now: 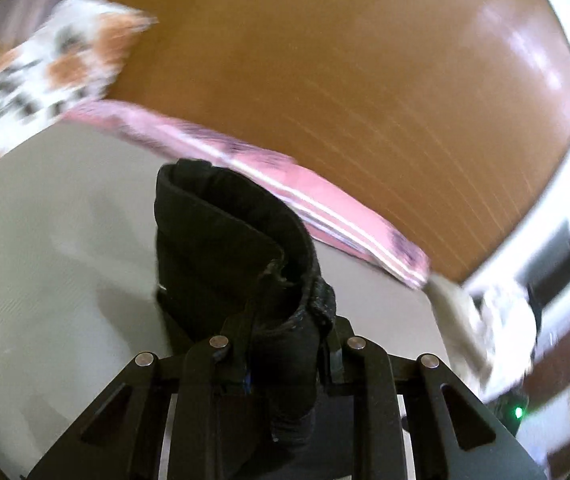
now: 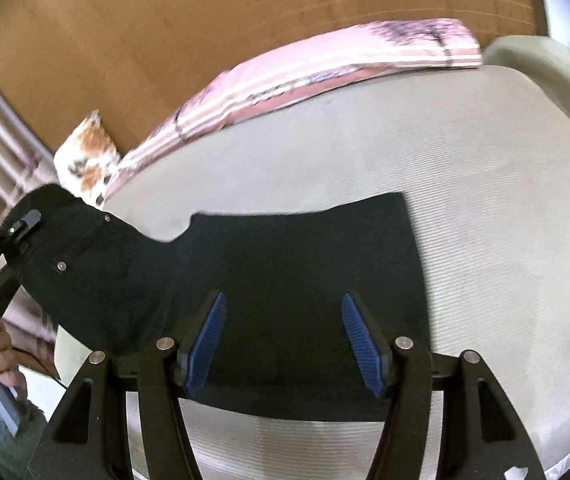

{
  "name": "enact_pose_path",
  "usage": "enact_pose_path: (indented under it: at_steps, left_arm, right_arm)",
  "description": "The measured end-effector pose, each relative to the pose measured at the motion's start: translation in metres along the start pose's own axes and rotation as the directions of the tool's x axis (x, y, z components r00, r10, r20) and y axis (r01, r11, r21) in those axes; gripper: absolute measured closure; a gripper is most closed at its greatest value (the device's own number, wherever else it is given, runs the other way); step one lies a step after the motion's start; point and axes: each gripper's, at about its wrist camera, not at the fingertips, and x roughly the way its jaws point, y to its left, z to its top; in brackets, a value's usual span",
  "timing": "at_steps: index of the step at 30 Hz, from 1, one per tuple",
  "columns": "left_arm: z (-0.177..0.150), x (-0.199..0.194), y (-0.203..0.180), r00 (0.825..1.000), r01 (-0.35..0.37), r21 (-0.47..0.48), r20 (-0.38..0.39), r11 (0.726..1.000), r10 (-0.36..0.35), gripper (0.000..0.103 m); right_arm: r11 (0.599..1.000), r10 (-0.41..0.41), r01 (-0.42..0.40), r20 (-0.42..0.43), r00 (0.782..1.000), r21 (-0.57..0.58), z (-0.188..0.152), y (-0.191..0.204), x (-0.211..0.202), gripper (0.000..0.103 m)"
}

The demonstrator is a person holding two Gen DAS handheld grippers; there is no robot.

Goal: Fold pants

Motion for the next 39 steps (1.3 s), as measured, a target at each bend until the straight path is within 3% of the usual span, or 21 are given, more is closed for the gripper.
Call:
enact_pose_path:
  at_steps: [6, 10, 13, 17, 21, 24, 27, 29, 33, 36, 39]
  left_arm:
    - [-0.032, 0.067, -0.092, 0.978, 0.127, 0.170, -0.183, 0.977, -0.096, 0.079]
    - [-0.079, 0.121, -0.126, 0.939, 0.153, 0.251, -0.339, 0.956, -0.061, 0.079]
    - [-0.113, 0.145, -0.138, 0.913, 0.150, 0.313, -0.409, 0.938, -0.010, 0.079]
    - [-0.144, 0.161, -0.148, 0.904, 0.148, 0.437, -0.424, 0.887, 0.058, 0.077]
    - [-0.154, 0.156, -0.156, 0.895, 0.149, 0.491, -0.436, 0.858, 0.094, 0.069]
    - [-0.149, 0.139, -0.160, 0.880, 0.219, 0.487, -0.472, 0.845, 0.044, 0.056]
    - [-0.139, 0.113, -0.152, 0.878, 0.272, 0.458, -0.478, 0.847, -0.023, 0.046]
    - [-0.131, 0.098, -0.145, 0.887, 0.276, 0.455, -0.460, 0.847, -0.042, 0.044]
    - [-0.109, 0.087, -0.115, 0.925, 0.156, 0.438, -0.378, 0.885, 0.024, 0.042]
    - [-0.097, 0.090, -0.082, 0.929, 0.068, 0.378, -0.362, 0.923, 0.079, 0.042]
    - [-0.095, 0.094, -0.055, 0.924, -0.006, 0.335, -0.359, 0.942, 0.134, 0.042]
  right_arm:
    - [0.996, -0.027, 0.024, 0.037, 0.999, 0.084, 0.005, -0.043, -0.020, 0.045]
    - [0.990, -0.042, 0.036, 0.038, 0.998, 0.139, 0.003, -0.070, -0.026, 0.044]
    - [0.985, -0.038, 0.034, 0.022, 0.999, 0.170, 0.001, -0.086, -0.023, 0.044]
    - [0.984, -0.014, 0.014, 0.001, 1.000, 0.175, 0.001, -0.093, -0.013, 0.043]
    - [0.989, 0.024, -0.020, -0.026, 0.999, 0.146, 0.003, -0.090, 0.000, 0.043]
    - [0.990, 0.091, -0.085, -0.050, 0.995, 0.117, 0.008, -0.086, 0.010, 0.043]
    - [0.972, 0.210, -0.197, -0.095, 0.973, 0.128, 0.014, -0.086, 0.028, 0.043]
    - [0.954, 0.282, -0.263, -0.129, 0.951, 0.147, 0.014, -0.087, 0.041, 0.043]
    - [0.946, 0.306, -0.279, -0.170, 0.937, 0.167, 0.015, -0.090, 0.065, 0.043]
    - [0.944, 0.314, -0.286, -0.185, 0.931, 0.163, 0.018, -0.092, 0.076, 0.043]
    - [0.936, 0.339, -0.312, -0.183, 0.923, 0.161, 0.026, -0.092, 0.085, 0.044]
